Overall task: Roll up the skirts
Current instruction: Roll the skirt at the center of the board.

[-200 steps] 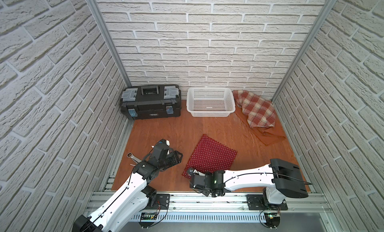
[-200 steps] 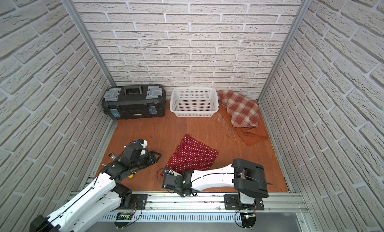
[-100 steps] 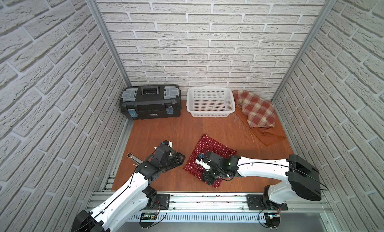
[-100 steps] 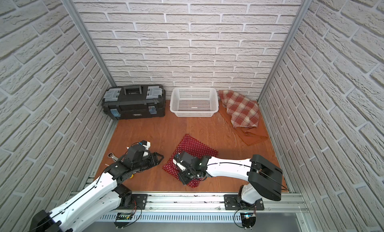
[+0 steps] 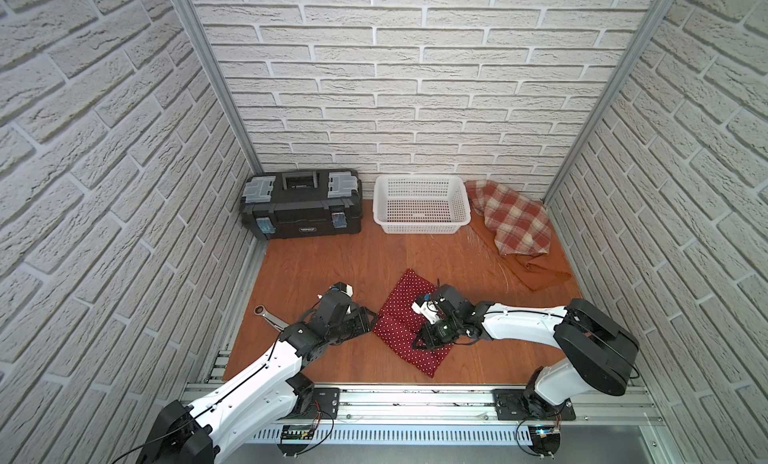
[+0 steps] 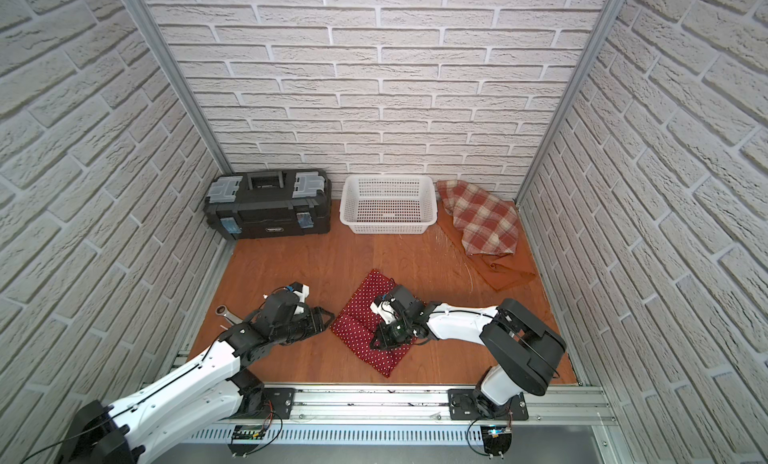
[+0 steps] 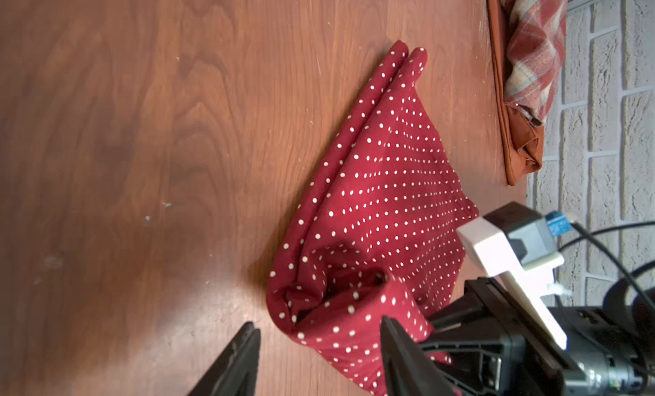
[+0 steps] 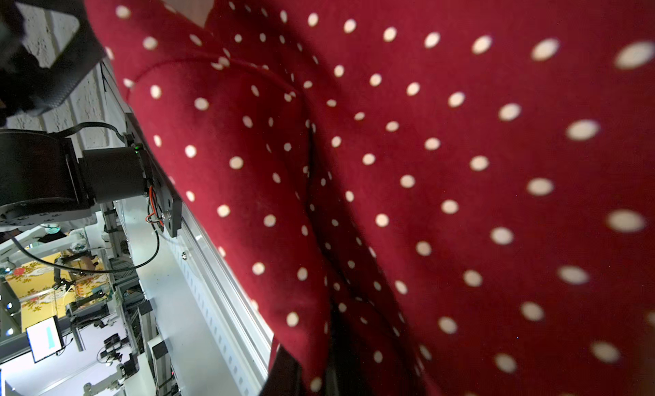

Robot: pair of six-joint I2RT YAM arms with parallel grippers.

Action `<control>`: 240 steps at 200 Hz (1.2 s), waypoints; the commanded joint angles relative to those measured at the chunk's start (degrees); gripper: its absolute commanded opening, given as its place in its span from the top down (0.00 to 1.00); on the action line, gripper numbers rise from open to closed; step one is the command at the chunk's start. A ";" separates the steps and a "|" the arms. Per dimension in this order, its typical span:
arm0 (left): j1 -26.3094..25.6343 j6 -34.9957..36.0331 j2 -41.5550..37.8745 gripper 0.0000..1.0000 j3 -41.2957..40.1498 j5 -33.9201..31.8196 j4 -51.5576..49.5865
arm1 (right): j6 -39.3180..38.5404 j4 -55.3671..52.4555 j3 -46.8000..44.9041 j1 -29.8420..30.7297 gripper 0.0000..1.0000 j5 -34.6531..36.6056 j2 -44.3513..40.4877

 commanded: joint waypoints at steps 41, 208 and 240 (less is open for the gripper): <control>-9.32 -6.46 0.17 0.35 -5.54 -7.40 7.66 | -4.68 -5.72 1.16 -0.26 0.77 11.41 -1.00; -18.56 0.16 29.62 0.61 -1.66 -17.14 32.80 | -9.51 -16.14 4.23 0.80 0.68 18.93 0.47; -21.84 2.82 29.55 0.91 3.28 -22.67 27.79 | -9.43 -19.84 3.83 1.11 0.63 23.72 -2.48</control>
